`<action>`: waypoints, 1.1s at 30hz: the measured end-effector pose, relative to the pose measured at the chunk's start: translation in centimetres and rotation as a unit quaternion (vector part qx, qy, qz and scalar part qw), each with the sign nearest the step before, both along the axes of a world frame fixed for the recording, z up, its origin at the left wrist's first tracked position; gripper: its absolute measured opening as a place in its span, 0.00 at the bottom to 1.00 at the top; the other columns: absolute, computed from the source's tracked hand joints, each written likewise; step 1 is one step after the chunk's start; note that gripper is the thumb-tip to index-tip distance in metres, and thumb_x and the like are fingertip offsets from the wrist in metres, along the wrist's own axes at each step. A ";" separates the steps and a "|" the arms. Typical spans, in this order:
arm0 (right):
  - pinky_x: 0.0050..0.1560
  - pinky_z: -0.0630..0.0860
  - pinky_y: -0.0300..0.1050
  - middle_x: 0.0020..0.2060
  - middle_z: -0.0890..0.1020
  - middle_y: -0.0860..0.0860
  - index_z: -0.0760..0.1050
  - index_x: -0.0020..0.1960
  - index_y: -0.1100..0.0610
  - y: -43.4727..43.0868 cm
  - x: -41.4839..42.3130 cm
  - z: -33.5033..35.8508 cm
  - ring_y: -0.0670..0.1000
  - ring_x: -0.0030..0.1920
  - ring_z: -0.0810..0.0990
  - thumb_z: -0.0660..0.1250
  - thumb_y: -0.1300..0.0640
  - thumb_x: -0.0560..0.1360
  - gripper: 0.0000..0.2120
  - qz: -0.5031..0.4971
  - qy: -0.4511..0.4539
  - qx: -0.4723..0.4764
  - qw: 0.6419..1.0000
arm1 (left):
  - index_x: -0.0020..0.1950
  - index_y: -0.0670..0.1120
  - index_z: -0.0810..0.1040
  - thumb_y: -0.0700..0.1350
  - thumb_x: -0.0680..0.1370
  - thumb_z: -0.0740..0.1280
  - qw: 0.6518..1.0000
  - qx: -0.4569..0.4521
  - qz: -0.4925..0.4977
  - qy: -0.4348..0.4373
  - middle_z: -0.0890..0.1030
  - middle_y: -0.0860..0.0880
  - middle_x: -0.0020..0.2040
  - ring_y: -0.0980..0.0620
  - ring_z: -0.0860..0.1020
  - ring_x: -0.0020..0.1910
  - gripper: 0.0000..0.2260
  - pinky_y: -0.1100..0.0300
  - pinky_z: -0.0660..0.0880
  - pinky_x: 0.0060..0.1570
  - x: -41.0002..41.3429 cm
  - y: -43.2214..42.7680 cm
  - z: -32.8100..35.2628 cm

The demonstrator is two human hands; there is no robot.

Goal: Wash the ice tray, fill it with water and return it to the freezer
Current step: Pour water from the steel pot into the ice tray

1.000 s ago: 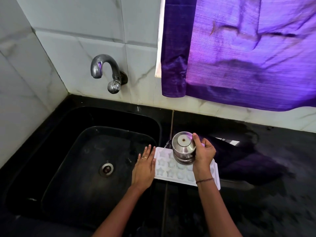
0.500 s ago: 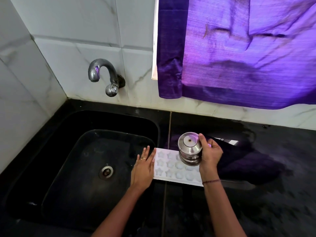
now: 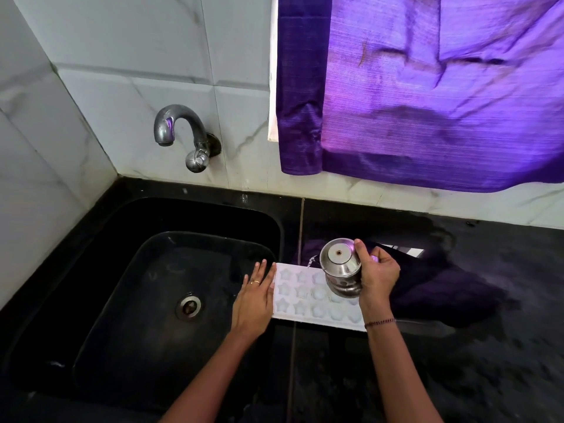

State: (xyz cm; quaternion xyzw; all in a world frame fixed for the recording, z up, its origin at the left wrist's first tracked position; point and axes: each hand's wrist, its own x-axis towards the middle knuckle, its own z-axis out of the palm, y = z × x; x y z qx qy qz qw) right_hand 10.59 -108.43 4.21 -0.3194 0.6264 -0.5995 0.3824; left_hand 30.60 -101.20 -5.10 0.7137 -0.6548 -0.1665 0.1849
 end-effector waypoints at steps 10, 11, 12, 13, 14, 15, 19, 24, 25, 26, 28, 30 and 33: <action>0.32 0.65 0.42 0.23 0.64 0.49 0.60 0.26 0.54 0.0 0.2 -0.3 0.47 0.28 0.62 0.75 0.59 0.68 0.24 0.001 -0.021 0.010 1.000 | 0.77 0.53 0.51 0.57 0.75 0.32 1.000 -0.001 -0.001 0.003 0.51 0.53 0.78 0.59 0.43 0.75 0.31 0.59 0.43 0.75 0.1 -0.1 -0.2; 0.31 0.65 0.41 0.21 0.64 0.47 0.59 0.26 0.54 0.0 0.2 -0.3 0.46 0.27 0.62 0.75 0.59 0.69 0.24 -0.001 -0.037 0.008 0.999 | 0.77 0.53 0.50 0.57 0.75 0.32 1.000 -0.001 -0.001 0.001 0.51 0.53 0.78 0.59 0.43 0.75 0.31 0.59 0.43 0.75 0.1 -0.1 -0.2; 0.31 0.65 0.40 0.20 0.64 0.45 0.59 0.26 0.54 0.0 0.2 -0.2 0.45 0.26 0.62 0.74 0.59 0.69 0.25 -0.003 -0.054 0.007 0.999 | 0.77 0.53 0.50 0.57 0.75 0.32 1.000 -0.001 -0.001 0.000 0.51 0.53 0.78 0.59 0.43 0.75 0.31 0.59 0.43 0.75 0.1 -0.1 -0.2; 0.30 0.65 0.38 0.18 0.64 0.43 0.59 0.26 0.54 0.0 0.1 -0.2 0.44 0.25 0.62 0.74 0.60 0.69 0.25 -0.005 -0.067 0.007 0.998 | 0.77 0.53 0.50 0.57 0.75 0.32 1.000 -0.001 -0.001 0.001 0.51 0.53 0.78 0.59 0.43 0.75 0.31 0.59 0.43 0.75 0.1 0.0 -0.2; 0.29 0.65 0.37 0.17 0.64 0.43 0.59 0.26 0.54 0.0 0.1 -0.1 0.42 0.24 0.62 0.74 0.60 0.69 0.25 -0.007 -0.076 0.006 0.997 | 0.77 0.53 0.50 0.57 0.75 0.32 1.000 -0.001 -0.001 0.001 0.51 0.53 0.78 0.59 0.43 0.75 0.31 0.59 0.43 0.75 0.1 -0.1 -0.2; 0.28 0.66 0.35 0.17 0.64 0.42 0.58 0.27 0.54 0.0 0.1 0.0 0.41 0.22 0.63 0.73 0.60 0.70 0.25 -0.010 -0.084 0.004 0.996 | 0.77 0.53 0.50 0.57 0.75 0.32 1.000 -0.001 -0.001 0.001 0.51 0.53 0.78 0.60 0.43 0.75 0.31 0.60 0.43 0.75 0.1 0.0 -0.2; 0.26 0.69 0.32 0.17 0.68 0.42 0.60 0.27 0.55 0.0 -0.2 0.2 0.40 0.22 0.68 0.73 0.61 0.70 0.23 -0.019 -0.107 -0.006 0.994 | 0.77 0.53 0.51 0.58 0.75 0.32 1.000 -0.001 -0.001 0.005 0.51 0.53 0.78 0.60 0.43 0.75 0.31 0.60 0.43 0.75 0.1 0.0 -0.1; 0.26 0.70 0.32 0.18 0.69 0.42 0.61 0.28 0.55 0.1 -0.7 0.4 0.39 0.23 0.70 0.72 0.61 0.71 0.22 -0.027 -0.136 -0.015 0.990 | 0.77 0.53 0.50 0.58 0.74 0.31 1.000 0.003 -0.001 0.000 0.51 0.53 0.78 0.58 0.44 0.76 0.32 0.59 0.43 0.75 0.0 -0.1 0.0; 0.26 0.70 0.32 0.18 0.69 0.42 0.61 0.28 0.55 0.1 -0.8 0.5 0.40 0.23 0.70 0.72 0.61 0.71 0.22 -0.028 -0.135 -0.015 0.990 | 0.77 0.53 0.50 0.58 0.74 0.31 1.000 0.004 -0.001 0.000 0.51 0.53 0.78 0.58 0.44 0.76 0.32 0.59 0.43 0.75 0.0 -0.1 0.0; 0.27 0.70 0.32 0.18 0.69 0.42 0.61 0.28 0.54 0.1 -1.0 0.5 0.40 0.23 0.70 0.73 0.61 0.71 0.22 -0.029 -0.132 -0.015 0.991 | 0.77 0.53 0.51 0.58 0.74 0.31 1.000 0.003 -0.001 0.001 0.51 0.53 0.78 0.58 0.44 0.76 0.32 0.59 0.43 0.75 0.0 0.0 0.0; 0.27 0.70 0.32 0.18 0.69 0.43 0.61 0.28 0.54 0.2 -1.4 0.4 0.41 0.24 0.70 0.73 0.60 0.70 0.22 -0.031 -0.124 -0.013 0.992 | 0.77 0.53 0.50 0.58 0.74 0.31 1.000 0.004 -0.001 0.001 0.51 0.52 0.78 0.58 0.45 0.76 0.32 0.60 0.42 0.74 0.0 0.0 0.0; 0.26 0.69 0.32 0.18 0.69 0.42 0.61 0.28 0.54 0.2 -1.7 0.5 0.40 0.23 0.69 0.73 0.60 0.70 0.22 -0.033 -0.110 -0.013 0.993 | 0.77 0.53 0.50 0.58 0.74 0.30 1.000 0.004 -0.001 -0.002 0.51 0.53 0.78 0.59 0.44 0.76 0.32 0.60 0.42 0.74 0.0 0.0 0.0; 0.27 0.67 0.33 0.17 0.66 0.42 0.60 0.28 0.54 0.2 -2.1 0.4 0.41 0.23 0.66 0.73 0.59 0.70 0.23 -0.033 -0.090 -0.013 0.995 | 0.77 0.52 0.50 0.58 0.74 0.31 1.000 0.001 -0.003 -0.004 0.51 0.52 0.78 0.60 0.43 0.75 0.32 0.60 0.42 0.74 0.0 0.0 0.0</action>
